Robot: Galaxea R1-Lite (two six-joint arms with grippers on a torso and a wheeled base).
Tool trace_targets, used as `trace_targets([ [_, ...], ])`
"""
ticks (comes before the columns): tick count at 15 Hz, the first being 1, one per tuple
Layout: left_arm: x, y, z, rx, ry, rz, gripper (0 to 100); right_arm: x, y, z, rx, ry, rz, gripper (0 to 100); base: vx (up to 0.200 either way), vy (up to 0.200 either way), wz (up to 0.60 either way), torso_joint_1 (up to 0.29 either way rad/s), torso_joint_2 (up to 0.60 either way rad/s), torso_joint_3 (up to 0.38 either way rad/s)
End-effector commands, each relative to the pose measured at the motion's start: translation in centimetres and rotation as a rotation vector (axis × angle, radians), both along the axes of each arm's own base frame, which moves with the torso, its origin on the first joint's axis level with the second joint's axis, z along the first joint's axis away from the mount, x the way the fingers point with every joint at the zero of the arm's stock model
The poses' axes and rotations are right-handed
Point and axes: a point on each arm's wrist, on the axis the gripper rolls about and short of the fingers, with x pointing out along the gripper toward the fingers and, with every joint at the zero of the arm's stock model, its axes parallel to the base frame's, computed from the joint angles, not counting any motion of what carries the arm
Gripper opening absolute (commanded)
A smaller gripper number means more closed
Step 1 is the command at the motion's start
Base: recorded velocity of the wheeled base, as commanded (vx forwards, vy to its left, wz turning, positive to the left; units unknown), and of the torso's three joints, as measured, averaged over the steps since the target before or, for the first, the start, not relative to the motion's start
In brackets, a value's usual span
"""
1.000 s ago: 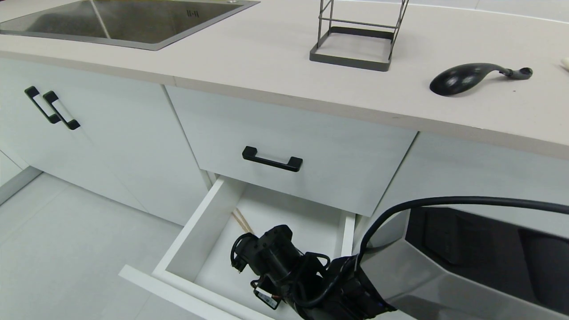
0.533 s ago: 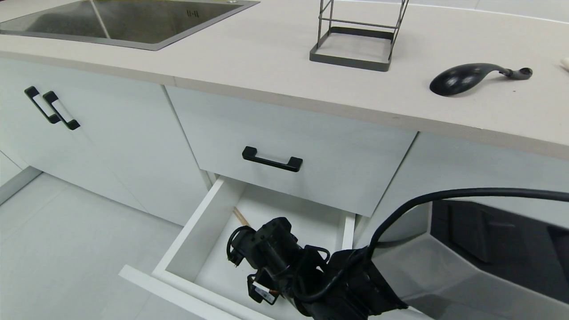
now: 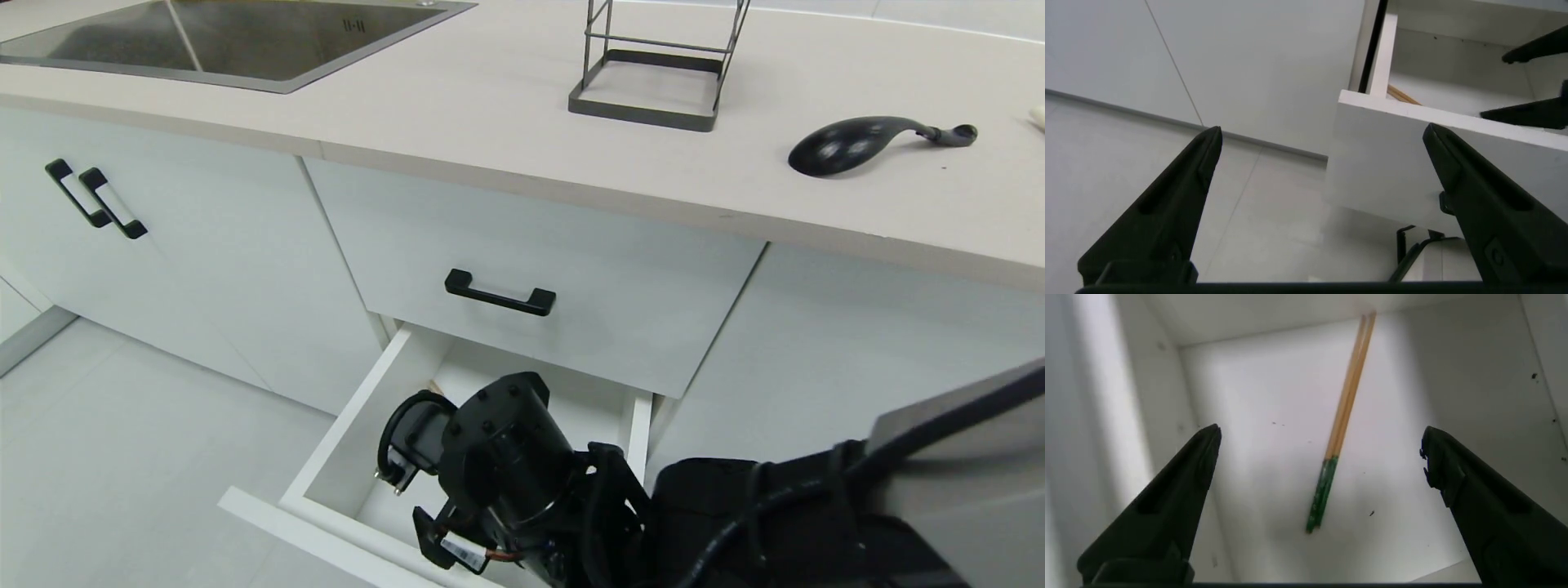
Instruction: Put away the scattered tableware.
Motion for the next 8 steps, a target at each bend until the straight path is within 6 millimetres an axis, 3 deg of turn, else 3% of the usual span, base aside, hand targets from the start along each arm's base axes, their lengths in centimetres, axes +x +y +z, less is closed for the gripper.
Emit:
trace_targets([
  [1,0.0,0.0,0.0,0.0,0.001,0.0,100,-2.4,-1.5,2.8,0.051,-0.015,0.046,100,0.0,0.0,0.0,0.0,0.0,0.0],
  [5,0.0,0.0,0.0,0.0,0.001,0.0,100,-4.1,-4.7,3.3,0.118,-0.001,0.114,100,0.0,0.0,0.0,0.0,0.0,0.0],
  [6,0.0,0.0,0.0,0.0,0.001,0.0,100,-4.9,-6.7,3.4,0.143,0.03,0.171,100,0.0,0.0,0.0,0.0,0.0,0.0],
  [8,0.0,0.0,0.0,0.0,0.001,0.0,100,-5.1,-8.7,3.8,0.19,0.056,0.223,100,0.0,0.0,0.0,0.0,0.0,0.0],
])
